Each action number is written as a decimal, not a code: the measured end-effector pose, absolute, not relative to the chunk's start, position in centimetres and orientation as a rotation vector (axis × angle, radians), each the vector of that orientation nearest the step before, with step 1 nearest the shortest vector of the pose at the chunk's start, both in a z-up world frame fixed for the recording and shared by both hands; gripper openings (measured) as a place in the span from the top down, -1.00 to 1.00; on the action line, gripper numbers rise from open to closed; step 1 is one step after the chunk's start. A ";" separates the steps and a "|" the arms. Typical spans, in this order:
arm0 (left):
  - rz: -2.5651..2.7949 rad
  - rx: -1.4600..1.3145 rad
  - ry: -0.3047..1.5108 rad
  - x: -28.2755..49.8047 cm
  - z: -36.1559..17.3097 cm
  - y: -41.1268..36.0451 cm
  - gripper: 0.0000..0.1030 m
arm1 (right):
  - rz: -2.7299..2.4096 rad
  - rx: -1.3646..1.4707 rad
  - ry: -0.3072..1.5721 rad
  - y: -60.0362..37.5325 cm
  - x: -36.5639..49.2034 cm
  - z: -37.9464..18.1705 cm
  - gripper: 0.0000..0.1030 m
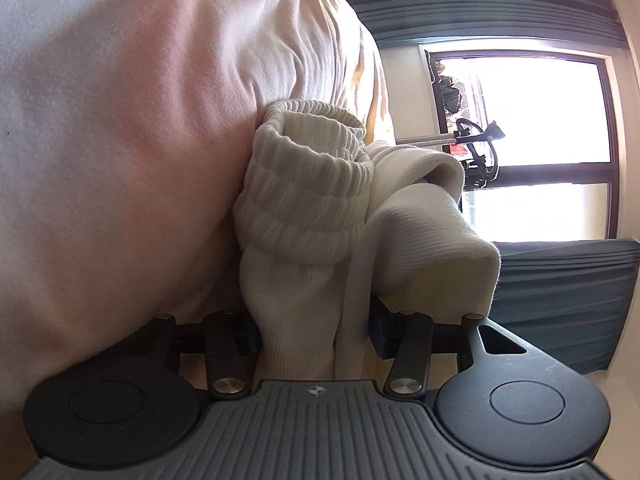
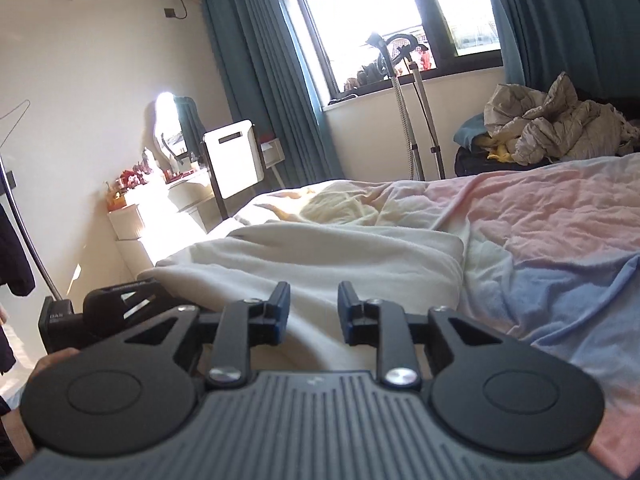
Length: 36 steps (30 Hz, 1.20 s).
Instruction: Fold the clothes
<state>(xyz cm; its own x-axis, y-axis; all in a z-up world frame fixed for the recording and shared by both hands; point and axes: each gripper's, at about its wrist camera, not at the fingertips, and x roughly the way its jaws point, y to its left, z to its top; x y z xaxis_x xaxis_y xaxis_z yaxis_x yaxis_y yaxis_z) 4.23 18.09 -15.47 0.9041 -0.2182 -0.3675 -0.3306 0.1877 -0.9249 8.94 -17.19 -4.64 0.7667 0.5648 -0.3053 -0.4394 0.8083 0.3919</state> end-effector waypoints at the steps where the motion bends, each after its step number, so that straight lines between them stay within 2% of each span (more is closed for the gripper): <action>1: 0.086 -1.389 0.473 4.5 -15.4 18.1 -0.07 | 0.535 0.354 0.443 -17.9 9.7 -5.0 0.30; 7: 0.112 -1.356 0.480 4.6 -14.6 18.0 -0.07 | 0.454 0.656 0.623 -21.5 15.1 -9.4 0.27; 9: 0.124 -1.345 0.489 4.9 -14.1 17.9 -0.06 | 0.460 0.696 0.642 -21.7 15.9 -10.3 0.13; 10: 0.131 -1.341 0.494 4.9 -13.9 17.8 -0.06 | 0.465 0.710 0.654 -21.7 16.2 -10.6 0.00; 16: 0.163 -1.275 0.535 5.6 -12.7 17.6 -0.11 | 0.518 0.881 0.738 -21.6 18.8 -13.6 -0.34; 19: 0.169 -1.275 0.561 5.9 -12.5 17.7 -0.14 | 0.561 1.004 0.756 -21.7 19.9 -14.3 -0.57; 20: 0.168 -1.277 0.565 6.0 -12.5 17.8 -0.15 | 0.568 1.009 0.761 -21.6 20.1 -14.3 -0.58; 24: 0.166 -1.287 0.565 6.2 -12.4 17.9 -0.19 | 0.571 0.936 0.782 -20.1 21.0 -13.9 -0.55; 27: 0.163 -1.291 0.564 6.2 -12.1 18.0 -0.14 | 0.533 0.894 0.765 -19.4 20.9 -13.8 -0.39; 29: 0.168 -1.266 0.564 5.9 -11.7 17.8 0.04 | 0.507 0.872 0.748 -19.2 20.7 -13.5 -0.13; 31: 0.175 -1.235 0.556 5.4 -11.1 17.7 0.35 | 0.483 0.843 0.725 -19.0 20.4 -12.9 0.05; 33: 0.163 -1.259 0.527 4.9 -10.7 17.8 0.49 | 0.466 0.812 0.688 -18.6 19.8 -11.7 0.19; 36: 0.125 -1.299 0.496 4.0 -9.8 18.2 0.54 | 0.454 0.772 0.636 -18.1 18.6 -9.5 0.30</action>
